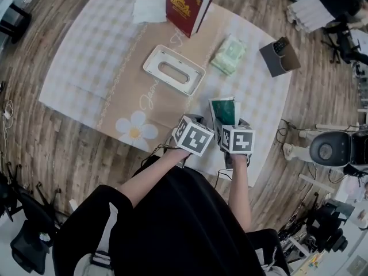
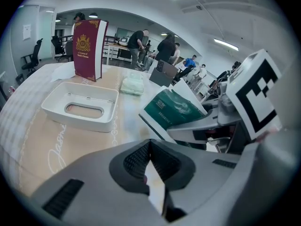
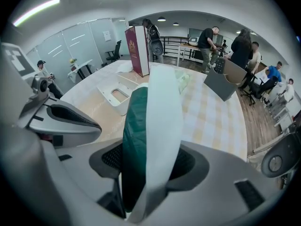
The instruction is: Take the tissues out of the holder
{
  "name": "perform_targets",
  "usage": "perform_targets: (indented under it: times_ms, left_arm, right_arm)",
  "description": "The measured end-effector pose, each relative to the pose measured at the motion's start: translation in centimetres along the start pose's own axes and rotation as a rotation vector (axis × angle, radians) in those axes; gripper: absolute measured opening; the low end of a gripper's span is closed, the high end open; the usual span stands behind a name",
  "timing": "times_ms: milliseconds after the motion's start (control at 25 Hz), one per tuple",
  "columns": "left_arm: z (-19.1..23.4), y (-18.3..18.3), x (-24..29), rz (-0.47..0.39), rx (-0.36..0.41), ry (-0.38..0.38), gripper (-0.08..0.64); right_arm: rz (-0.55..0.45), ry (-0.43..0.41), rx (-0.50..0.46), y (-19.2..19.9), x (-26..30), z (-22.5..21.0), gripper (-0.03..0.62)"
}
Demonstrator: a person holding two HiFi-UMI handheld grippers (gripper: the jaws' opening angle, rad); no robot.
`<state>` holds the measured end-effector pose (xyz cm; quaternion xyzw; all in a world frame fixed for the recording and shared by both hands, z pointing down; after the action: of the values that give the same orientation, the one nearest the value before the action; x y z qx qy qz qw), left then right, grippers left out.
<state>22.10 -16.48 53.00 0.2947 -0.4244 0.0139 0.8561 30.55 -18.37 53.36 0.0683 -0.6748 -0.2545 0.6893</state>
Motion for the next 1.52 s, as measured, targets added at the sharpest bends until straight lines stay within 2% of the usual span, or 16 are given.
perform_targets:
  times_ms: [160, 400, 560, 720, 1000, 1520]
  left_arm:
    - [0.6, -0.2, 0.2, 0.01, 0.007, 0.011, 0.008]
    - [1.8, 0.0, 0.3, 0.018, 0.007, 0.018, 0.009]
    - [2.6, 0.3, 0.0, 0.019, -0.012, 0.015, 0.009]
    - [3.1, 0.5, -0.3, 0.015, -0.023, 0.017, 0.008]
    - [3.8, 1.3, -0.1, 0.025, -0.04, 0.016, 0.008]
    - [3.0, 1.7, 0.1, 0.03, -0.029, 0.029, 0.008]
  right_arm:
    - [0.013, 0.039, -0.034, -0.6, 1.3, -0.4, 0.262]
    - [0.048, 0.133, -0.15, -1.6, 3.3, -1.1, 0.262]
    - [0.081, 0.144, -0.219, -1.6, 4.5, -0.6, 0.264]
    - [0.116, 0.148, -0.218, -0.9, 5.2, -0.2, 0.263]
    - [0.121, 0.123, -0.217, -1.0, 5.7, 0.1, 0.264]
    - [-0.007, 0.089, -0.195, -1.5, 3.3, 0.9, 0.299]
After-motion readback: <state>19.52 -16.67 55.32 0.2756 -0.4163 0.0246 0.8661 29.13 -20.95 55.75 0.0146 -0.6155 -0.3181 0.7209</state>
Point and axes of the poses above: the fingertips, and each gripper's own axes: x forward along the fingers, z to its left, y out of its underside, the point moved 1 cm from there along -x, backward along the fingers, and after that the axes turned 9 degrees about y, right-handed, at the moved point
